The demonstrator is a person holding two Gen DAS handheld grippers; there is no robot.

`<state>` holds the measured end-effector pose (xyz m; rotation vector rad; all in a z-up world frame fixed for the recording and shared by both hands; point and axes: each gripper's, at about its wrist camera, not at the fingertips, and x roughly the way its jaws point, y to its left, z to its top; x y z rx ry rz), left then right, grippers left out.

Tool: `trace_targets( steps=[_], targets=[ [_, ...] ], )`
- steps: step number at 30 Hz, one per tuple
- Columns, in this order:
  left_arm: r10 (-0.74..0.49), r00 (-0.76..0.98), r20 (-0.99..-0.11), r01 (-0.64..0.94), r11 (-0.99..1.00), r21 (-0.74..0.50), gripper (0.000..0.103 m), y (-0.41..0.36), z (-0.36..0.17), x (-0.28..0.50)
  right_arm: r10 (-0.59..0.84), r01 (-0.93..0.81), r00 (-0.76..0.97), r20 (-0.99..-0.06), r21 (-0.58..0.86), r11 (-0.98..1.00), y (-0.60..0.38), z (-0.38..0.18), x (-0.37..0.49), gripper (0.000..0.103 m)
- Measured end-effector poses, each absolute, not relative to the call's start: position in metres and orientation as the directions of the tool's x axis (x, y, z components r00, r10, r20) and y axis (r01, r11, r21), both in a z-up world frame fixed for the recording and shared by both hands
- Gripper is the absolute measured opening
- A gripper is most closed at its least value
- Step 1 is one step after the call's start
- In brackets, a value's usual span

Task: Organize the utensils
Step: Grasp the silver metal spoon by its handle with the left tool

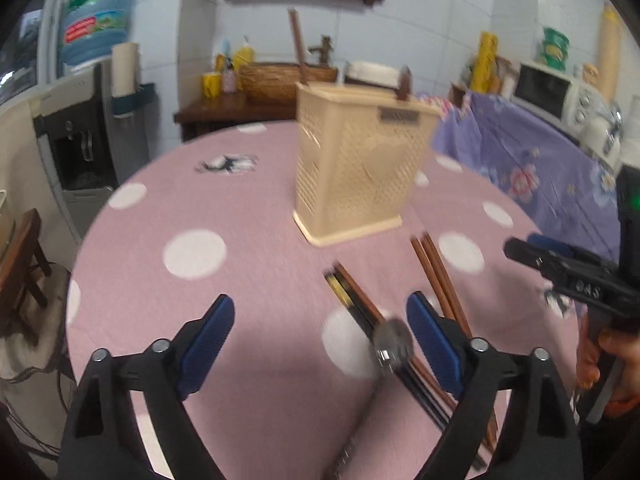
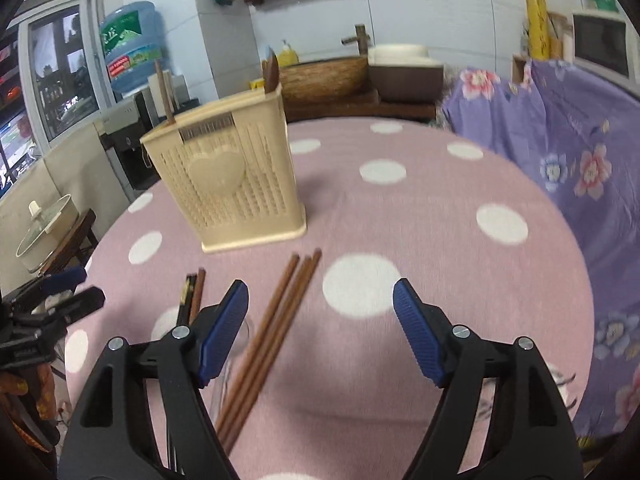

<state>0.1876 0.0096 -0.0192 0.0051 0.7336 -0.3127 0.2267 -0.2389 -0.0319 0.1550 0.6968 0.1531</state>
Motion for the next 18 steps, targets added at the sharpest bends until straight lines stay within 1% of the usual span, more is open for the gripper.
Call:
trace_targets(
  steps=[2,4,5,7,9,10,11,13,17,18],
  targets=[
    [-0.283,0.663,-0.693,0.315,0.945,-0.085,0.075,0.002,-0.03,0.181,0.199,-0.083,0.744,-0.638,0.207,0.975,-0.24,-0.041,0.222,0.075],
    [-0.294,0.622,-0.726,0.351,0.933,-0.077,0.063,-0.003,-0.041,0.176,0.202,-0.082,0.736,-0.646,0.211,0.974,-0.239,-0.047,0.218,0.075],
    [-0.296,0.604,-0.74,0.37,0.927,-0.069,0.06,-0.007,-0.046,0.174,0.205,-0.08,0.731,-0.651,0.216,0.973,-0.239,-0.05,0.217,0.075],
    [-0.297,0.585,-0.754,0.397,0.916,-0.052,0.052,-0.013,-0.052,0.17,0.207,-0.078,0.726,-0.656,0.221,0.972,-0.238,-0.055,0.214,0.075],
    [-0.286,0.577,-0.765,0.408,0.913,-0.033,0.048,-0.017,-0.058,0.169,0.211,-0.077,0.723,-0.658,0.227,0.971,-0.237,-0.057,0.213,0.075],
    [-0.28,0.573,-0.77,0.406,0.913,-0.031,0.043,-0.017,-0.061,0.17,0.214,-0.077,0.722,-0.658,0.23,0.97,-0.236,-0.057,0.212,0.075],
    [-0.281,0.567,-0.775,0.405,0.914,-0.035,0.04,-0.017,-0.062,0.172,0.218,-0.08,0.721,-0.658,0.234,0.969,-0.235,-0.058,0.212,0.075],
    [-0.29,0.543,-0.788,0.407,0.912,-0.055,0.029,-0.017,-0.067,0.174,0.223,-0.085,0.718,-0.66,0.235,0.968,-0.234,-0.058,0.21,0.075],
    [-0.276,0.549,-0.789,0.408,0.912,-0.036,0.028,-0.02,-0.07,0.172,0.225,-0.089,0.714,-0.663,0.233,0.968,-0.233,-0.058,0.209,0.075],
    [-0.273,0.552,-0.788,0.401,0.915,-0.036,0.023,-0.02,-0.069,0.173,0.226,-0.088,0.713,-0.664,0.234,0.968,-0.232,-0.058,0.209,0.075]
  ],
)
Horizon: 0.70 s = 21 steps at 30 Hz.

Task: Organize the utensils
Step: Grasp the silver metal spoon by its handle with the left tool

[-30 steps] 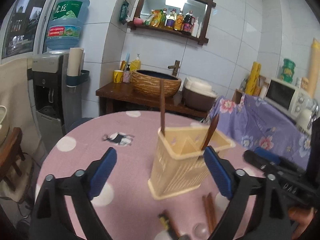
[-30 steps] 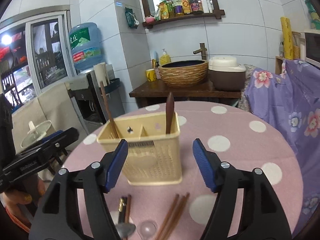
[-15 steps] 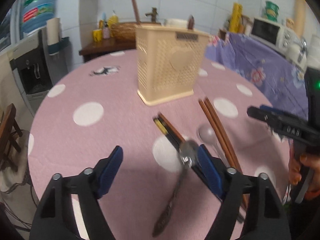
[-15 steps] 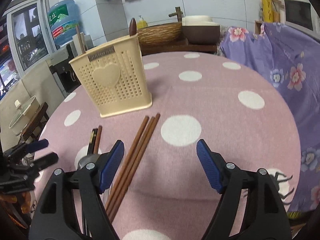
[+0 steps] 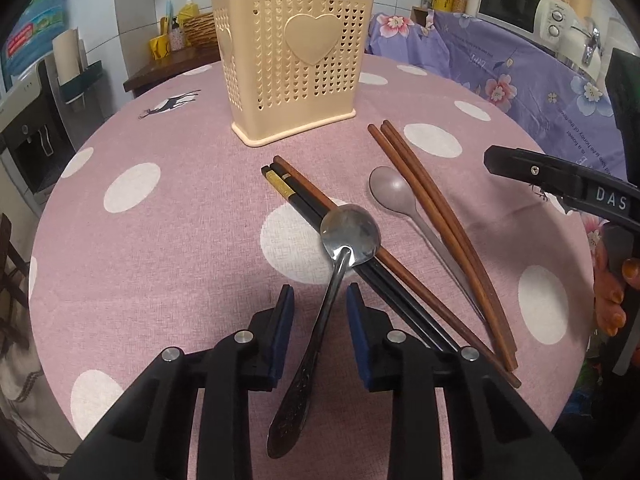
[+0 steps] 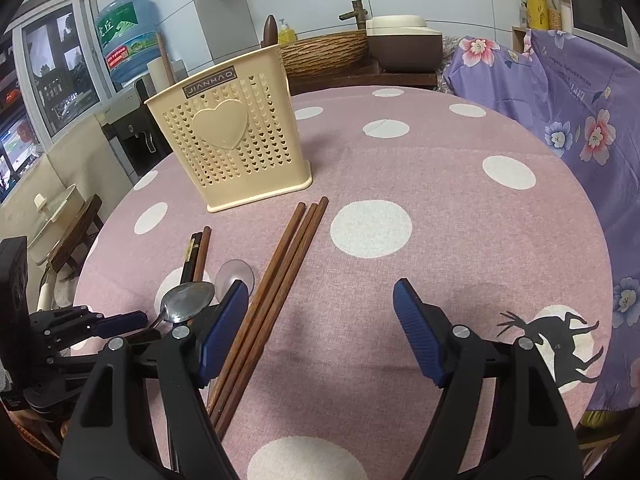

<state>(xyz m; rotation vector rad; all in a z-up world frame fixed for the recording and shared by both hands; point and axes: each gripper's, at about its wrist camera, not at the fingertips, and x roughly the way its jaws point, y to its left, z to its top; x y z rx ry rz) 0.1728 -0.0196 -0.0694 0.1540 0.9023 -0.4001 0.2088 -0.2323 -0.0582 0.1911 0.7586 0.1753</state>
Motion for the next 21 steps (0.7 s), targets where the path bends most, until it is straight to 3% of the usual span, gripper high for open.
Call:
trace_targets(
  steps=[1,4,17,21],
  targets=[
    [-0.277,0.551,-0.787,0.394,0.918,-0.047,0.013,-0.019,-0.069,0.173,0.226,-0.088,0.711,-0.665,0.236,0.968,-0.232,-0.058,0.209,0.075],
    [-0.323,0.544,-0.774,0.383,0.917,-0.113,0.008,-0.015,-0.069,0.175,0.231,-0.09,0.706,-0.67,0.239,0.967,-0.231,-0.06,0.209,0.075],
    [-0.249,0.647,-0.721,0.12,0.967,-0.226,0.006,0.036,-0.061,0.179,0.205,-0.095,0.679,-0.705,0.192,0.977,-0.223,-0.067,0.217,0.075],
    [-0.264,0.636,-0.725,0.109,0.961,-0.254,0.006,0.036,-0.065,0.179,0.176,-0.091,0.647,-0.742,0.154,0.984,-0.214,-0.076,0.226,0.062]
  ],
)
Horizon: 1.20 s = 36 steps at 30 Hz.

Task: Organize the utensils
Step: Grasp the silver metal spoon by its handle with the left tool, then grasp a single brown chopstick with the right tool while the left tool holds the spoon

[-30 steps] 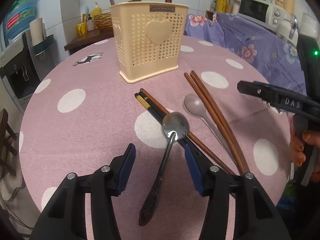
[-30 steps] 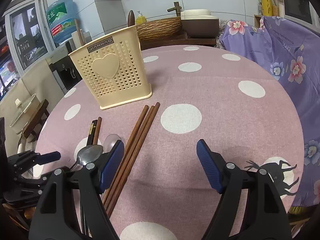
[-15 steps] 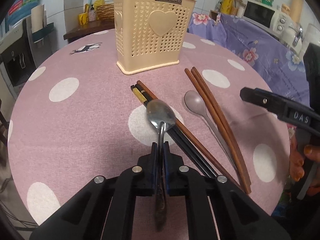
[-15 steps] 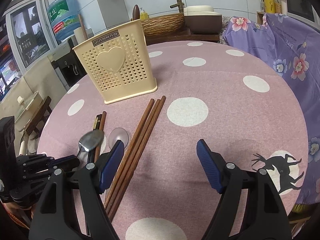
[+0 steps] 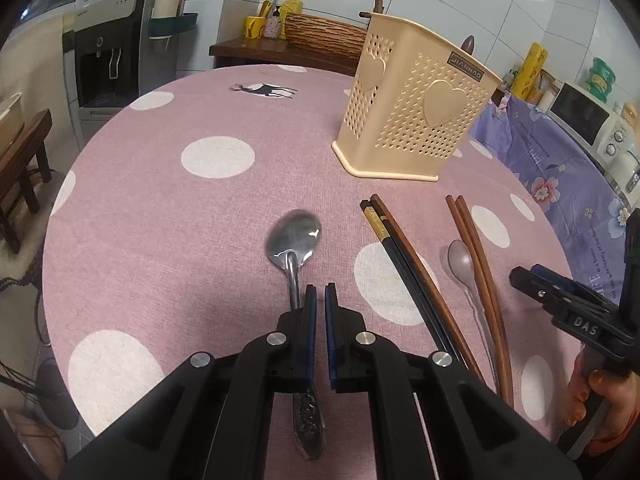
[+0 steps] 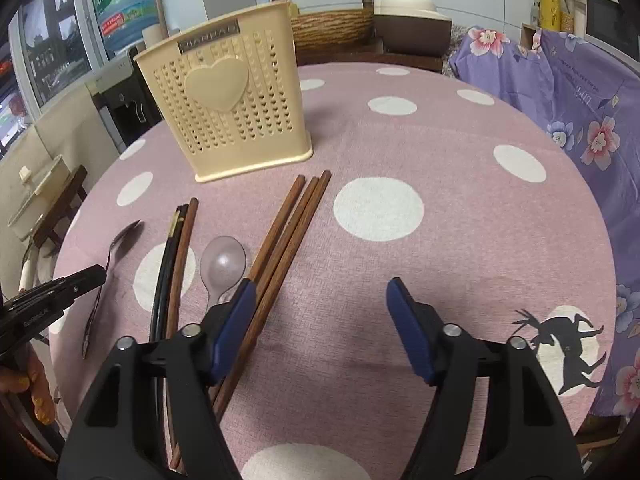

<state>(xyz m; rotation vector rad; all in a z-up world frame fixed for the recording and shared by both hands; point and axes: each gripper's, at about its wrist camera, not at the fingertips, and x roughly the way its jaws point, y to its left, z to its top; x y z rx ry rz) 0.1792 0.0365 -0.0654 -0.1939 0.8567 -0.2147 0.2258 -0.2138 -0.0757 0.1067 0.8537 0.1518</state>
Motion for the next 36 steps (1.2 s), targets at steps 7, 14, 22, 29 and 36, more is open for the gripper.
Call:
trace_targets(
  steps=[7,14,22,29,36],
  targets=[
    [-0.242,0.656,-0.715,0.098,0.967,-0.237,0.011,0.04,-0.062,0.178,0.17,-0.087,0.606,-0.778,0.147,0.985,-0.202,-0.085,0.237,0.051],
    [-0.225,0.667,-0.711,0.072,0.968,-0.239,0.038,0.051,-0.061,0.177,0.11,-0.051,0.595,-0.796,0.1,0.994,-0.213,-0.085,0.245,0.037],
    [-0.229,0.672,-0.704,0.069,0.966,-0.249,0.044,0.051,-0.061,0.178,0.187,-0.073,0.568,-0.802,0.177,0.981,-0.202,-0.083,0.248,0.037],
    [-0.238,0.666,-0.707,0.073,0.964,-0.256,0.046,0.049,-0.063,0.179,0.138,-0.083,0.577,-0.805,0.11,0.99,-0.186,-0.08,0.245,0.037],
    [-0.233,0.666,-0.709,0.069,0.965,-0.252,0.049,0.053,-0.063,0.178,0.132,-0.033,0.573,-0.809,0.139,0.99,-0.227,-0.076,0.243,0.038]
  ],
)
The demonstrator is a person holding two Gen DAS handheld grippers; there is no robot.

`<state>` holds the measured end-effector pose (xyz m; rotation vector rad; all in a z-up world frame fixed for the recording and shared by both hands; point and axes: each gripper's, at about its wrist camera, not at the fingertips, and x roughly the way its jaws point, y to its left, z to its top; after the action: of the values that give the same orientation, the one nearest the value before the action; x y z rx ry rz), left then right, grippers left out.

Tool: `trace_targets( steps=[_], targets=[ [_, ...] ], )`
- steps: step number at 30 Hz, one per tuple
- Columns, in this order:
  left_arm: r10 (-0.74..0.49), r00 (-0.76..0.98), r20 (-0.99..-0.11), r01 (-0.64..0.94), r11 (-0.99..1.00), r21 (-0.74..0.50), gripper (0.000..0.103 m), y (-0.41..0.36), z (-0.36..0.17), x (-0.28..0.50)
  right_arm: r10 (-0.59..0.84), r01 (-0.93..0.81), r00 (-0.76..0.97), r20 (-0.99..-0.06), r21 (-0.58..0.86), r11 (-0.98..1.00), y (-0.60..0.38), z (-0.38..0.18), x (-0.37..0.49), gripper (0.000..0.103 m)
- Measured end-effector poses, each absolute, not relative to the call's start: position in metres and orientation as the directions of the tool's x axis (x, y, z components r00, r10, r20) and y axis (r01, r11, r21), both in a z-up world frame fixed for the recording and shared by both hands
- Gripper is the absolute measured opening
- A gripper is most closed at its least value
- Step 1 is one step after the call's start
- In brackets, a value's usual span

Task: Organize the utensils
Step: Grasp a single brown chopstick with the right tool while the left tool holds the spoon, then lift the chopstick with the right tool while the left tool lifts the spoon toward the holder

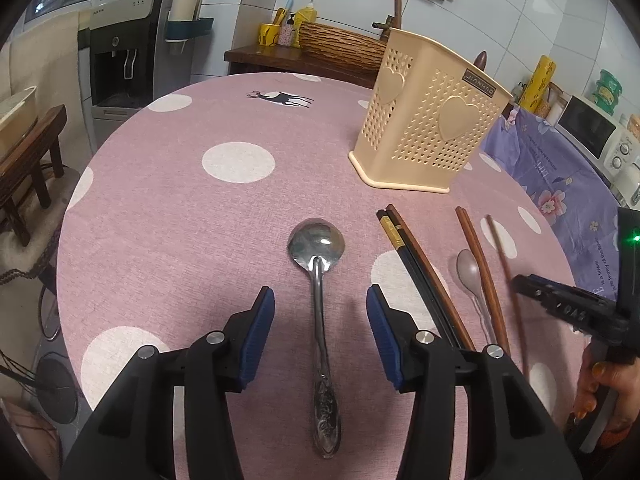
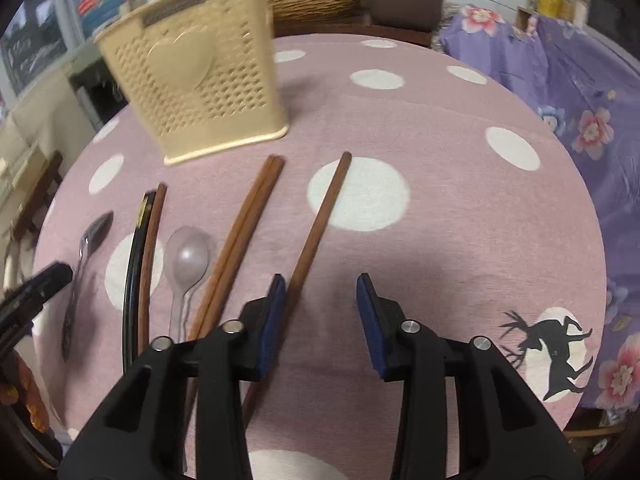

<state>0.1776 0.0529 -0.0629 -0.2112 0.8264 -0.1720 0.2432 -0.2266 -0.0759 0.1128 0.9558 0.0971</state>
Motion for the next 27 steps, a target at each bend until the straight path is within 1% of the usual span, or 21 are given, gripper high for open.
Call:
trace_targets(
  steps=[2,5,7,10,15,19,20,21,22,23,27],
  targets=[
    [-0.231,0.667,-0.708,0.061,0.964,-0.258,0.049,0.055,-0.063,0.18,0.156,-0.026,0.57,-0.807,0.171,0.985,-0.233,-0.073,0.245,0.038],
    [-0.225,0.668,-0.709,0.062,0.967,-0.248,0.052,0.052,-0.061,0.183,0.153,-0.031,0.579,-0.801,0.166,0.986,-0.23,-0.071,0.25,0.038],
    [-0.215,0.667,-0.714,0.067,0.971,-0.23,0.063,0.048,-0.06,0.186,0.162,-0.021,0.579,-0.799,0.184,0.983,-0.229,-0.072,0.254,0.038],
    [-0.194,0.655,-0.73,0.056,0.976,-0.209,0.064,0.046,-0.062,0.192,0.146,0.003,0.588,-0.795,0.183,0.983,-0.231,-0.074,0.257,0.038],
    [-0.193,0.615,-0.764,0.032,0.975,-0.22,0.064,0.048,-0.067,0.208,0.137,0.033,0.599,-0.789,0.195,0.98,-0.24,-0.076,0.254,0.038],
    [-0.225,0.581,-0.782,0.042,0.968,-0.247,0.062,0.046,-0.065,0.217,0.153,0.024,0.605,-0.781,0.21,0.977,-0.241,-0.074,0.251,0.038],
    [-0.222,0.579,-0.785,0.046,0.97,-0.24,0.06,0.044,-0.065,0.218,0.158,0.021,0.606,-0.78,0.214,0.977,-0.241,-0.074,0.251,0.038],
    [-0.218,0.576,-0.788,0.057,0.972,-0.227,0.052,0.041,-0.065,0.219,0.159,0.019,0.606,-0.779,0.215,0.976,-0.241,-0.074,0.25,0.038],
    [-0.2,0.577,-0.792,0.064,0.978,-0.2,0.048,0.037,-0.066,0.22,0.162,0.016,0.606,-0.779,0.216,0.976,-0.24,-0.075,0.25,0.038],
    [-0.168,0.582,-0.796,0.064,0.985,-0.162,0.046,0.033,-0.066,0.22,0.165,0.013,0.605,-0.779,0.217,0.976,-0.24,-0.075,0.25,0.038],
    [-0.078,0.605,-0.792,0.062,0.997,-0.051,0.046,0.021,-0.069,0.217,0.171,0.003,0.603,-0.779,0.217,0.976,-0.239,-0.075,0.249,0.038]
  ],
)
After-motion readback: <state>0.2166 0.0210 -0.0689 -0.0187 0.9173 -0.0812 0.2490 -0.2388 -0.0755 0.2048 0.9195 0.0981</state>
